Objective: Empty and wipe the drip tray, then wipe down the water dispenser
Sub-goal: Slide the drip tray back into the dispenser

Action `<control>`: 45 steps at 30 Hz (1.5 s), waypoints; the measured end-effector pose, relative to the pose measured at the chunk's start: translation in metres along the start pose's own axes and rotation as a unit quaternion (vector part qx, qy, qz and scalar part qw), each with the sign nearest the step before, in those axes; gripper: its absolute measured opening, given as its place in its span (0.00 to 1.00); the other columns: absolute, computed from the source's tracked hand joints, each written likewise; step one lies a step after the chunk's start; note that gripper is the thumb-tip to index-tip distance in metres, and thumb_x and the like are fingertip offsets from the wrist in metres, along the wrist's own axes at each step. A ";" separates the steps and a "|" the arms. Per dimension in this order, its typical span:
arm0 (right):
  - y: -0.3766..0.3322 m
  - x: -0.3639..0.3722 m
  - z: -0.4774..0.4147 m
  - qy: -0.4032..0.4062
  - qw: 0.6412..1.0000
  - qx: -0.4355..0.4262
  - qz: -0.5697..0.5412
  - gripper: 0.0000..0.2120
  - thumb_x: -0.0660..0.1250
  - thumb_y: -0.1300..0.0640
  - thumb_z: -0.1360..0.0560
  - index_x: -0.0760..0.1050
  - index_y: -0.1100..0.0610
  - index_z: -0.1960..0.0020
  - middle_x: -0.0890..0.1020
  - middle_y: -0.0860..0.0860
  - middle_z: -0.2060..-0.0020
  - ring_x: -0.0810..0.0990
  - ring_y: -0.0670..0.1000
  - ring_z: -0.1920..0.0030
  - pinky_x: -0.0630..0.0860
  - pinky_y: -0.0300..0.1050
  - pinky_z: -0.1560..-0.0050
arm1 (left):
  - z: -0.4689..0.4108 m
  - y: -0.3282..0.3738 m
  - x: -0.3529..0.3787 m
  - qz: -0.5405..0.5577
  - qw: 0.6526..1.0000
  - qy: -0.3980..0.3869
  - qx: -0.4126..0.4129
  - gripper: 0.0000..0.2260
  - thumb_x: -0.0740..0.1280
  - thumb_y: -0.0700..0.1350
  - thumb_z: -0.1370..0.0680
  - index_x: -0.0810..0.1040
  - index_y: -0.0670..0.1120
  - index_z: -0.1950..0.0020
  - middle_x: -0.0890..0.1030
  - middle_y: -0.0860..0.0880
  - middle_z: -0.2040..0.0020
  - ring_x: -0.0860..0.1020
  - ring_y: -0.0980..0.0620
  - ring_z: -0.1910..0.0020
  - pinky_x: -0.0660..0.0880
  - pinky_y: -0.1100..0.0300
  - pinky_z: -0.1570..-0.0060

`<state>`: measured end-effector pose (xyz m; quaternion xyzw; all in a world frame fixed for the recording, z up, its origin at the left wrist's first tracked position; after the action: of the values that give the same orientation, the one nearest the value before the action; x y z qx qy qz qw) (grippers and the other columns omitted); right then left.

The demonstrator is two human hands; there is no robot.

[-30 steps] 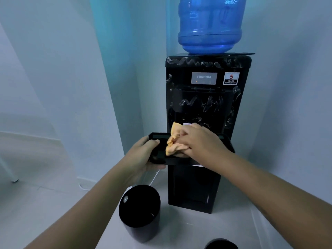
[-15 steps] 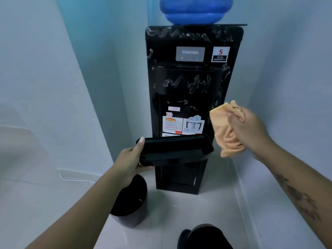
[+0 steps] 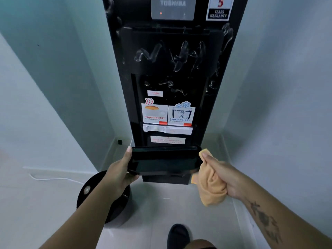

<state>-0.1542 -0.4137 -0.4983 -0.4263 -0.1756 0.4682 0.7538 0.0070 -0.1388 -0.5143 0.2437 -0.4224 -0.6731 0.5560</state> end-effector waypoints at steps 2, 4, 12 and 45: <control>0.005 0.002 -0.018 0.015 1.000 0.001 -0.010 0.27 0.71 0.34 0.33 0.81 0.58 0.53 0.86 0.55 0.62 0.86 0.52 0.62 0.78 0.41 0.61 | -0.017 -0.003 0.005 0.003 1.000 0.003 0.006 0.27 0.71 0.70 0.32 0.85 0.48 0.48 0.87 0.48 0.51 0.86 0.51 0.56 0.80 0.61 0.64; -0.003 0.005 -0.032 0.029 0.999 -0.008 -0.034 0.26 0.71 0.34 0.34 0.81 0.57 0.54 0.86 0.55 0.62 0.85 0.52 0.63 0.77 0.39 0.65 | -0.033 0.006 0.015 0.022 0.999 0.012 0.020 0.26 0.70 0.69 0.30 0.84 0.48 0.47 0.87 0.49 0.53 0.86 0.51 0.57 0.81 0.60 0.64; -0.046 0.012 -0.085 0.098 0.991 -0.021 -0.090 0.24 0.72 0.34 0.36 0.82 0.54 0.54 0.87 0.52 0.63 0.86 0.51 0.61 0.76 0.42 0.59 | -0.098 0.043 0.043 0.031 0.998 0.045 0.040 0.24 0.66 0.63 0.23 0.80 0.43 0.41 0.85 0.44 0.47 0.85 0.45 0.53 0.82 0.59 0.64; -0.084 0.062 -0.081 0.289 0.863 -0.398 0.114 0.08 0.67 0.53 0.25 0.70 0.47 0.47 0.81 0.49 0.54 0.79 0.51 0.56 0.74 0.44 0.59 | -0.114 0.025 0.033 -0.019 0.994 0.043 0.094 0.18 0.61 0.60 0.19 0.80 0.48 0.41 0.85 0.47 0.47 0.86 0.47 0.55 0.82 0.55 0.57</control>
<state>-0.0229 -0.4154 -0.4854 -0.8233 -0.0711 0.2971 0.4785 0.1025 -0.2047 -0.5482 0.3314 -0.4549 -0.6298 0.5354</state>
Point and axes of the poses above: each hand's wrist, its own z-axis away from the middle knuckle, its own x-axis out of the palm, y = z × x, the point moved 2 cm from there along -z, towards the middle knuckle
